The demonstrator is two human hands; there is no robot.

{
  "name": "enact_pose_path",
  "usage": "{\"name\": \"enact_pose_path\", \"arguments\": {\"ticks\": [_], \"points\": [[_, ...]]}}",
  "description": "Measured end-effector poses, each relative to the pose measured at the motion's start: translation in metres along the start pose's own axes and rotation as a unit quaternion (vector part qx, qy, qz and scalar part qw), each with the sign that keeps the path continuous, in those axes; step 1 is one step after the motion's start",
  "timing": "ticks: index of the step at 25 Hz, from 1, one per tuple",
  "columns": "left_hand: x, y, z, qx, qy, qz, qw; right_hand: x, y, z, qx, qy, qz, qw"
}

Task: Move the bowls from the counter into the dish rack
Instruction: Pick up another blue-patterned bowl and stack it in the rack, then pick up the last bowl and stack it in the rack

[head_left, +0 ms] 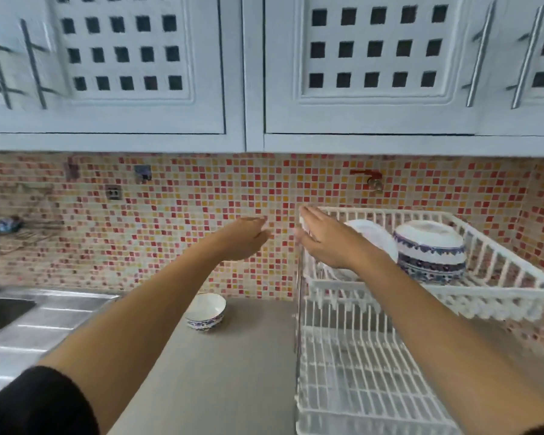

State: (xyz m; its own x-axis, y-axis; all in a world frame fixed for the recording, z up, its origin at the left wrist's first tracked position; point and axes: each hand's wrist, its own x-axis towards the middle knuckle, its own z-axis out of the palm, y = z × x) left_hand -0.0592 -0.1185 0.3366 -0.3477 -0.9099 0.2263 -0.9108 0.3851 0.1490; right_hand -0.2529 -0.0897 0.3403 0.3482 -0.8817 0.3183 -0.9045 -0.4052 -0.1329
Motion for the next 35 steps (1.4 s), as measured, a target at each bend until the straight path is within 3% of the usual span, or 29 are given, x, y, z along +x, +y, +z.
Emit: {"name": "enact_pose_path", "arguments": {"ticks": [6,12,23,35], "points": [[-0.065,-0.098,0.018,0.008,-0.065,-0.080,0.995,0.039,-0.093,0.088,0.021,-0.066,0.009,0.998],[-0.085,-0.178,0.079,-0.005,-0.108,-0.136,0.985,0.076,-0.120,0.182,0.087,-0.115,0.077,0.987],[-0.009,-0.285,0.228,-0.097,-0.152,-0.297,0.938,0.172,-0.081,0.372,0.141,-0.121,0.256,0.949],[0.088,-0.326,0.319,-0.222,-0.123,-0.464,0.849,0.258,-0.054,0.482,0.183,-0.209,0.309,0.909]]}}
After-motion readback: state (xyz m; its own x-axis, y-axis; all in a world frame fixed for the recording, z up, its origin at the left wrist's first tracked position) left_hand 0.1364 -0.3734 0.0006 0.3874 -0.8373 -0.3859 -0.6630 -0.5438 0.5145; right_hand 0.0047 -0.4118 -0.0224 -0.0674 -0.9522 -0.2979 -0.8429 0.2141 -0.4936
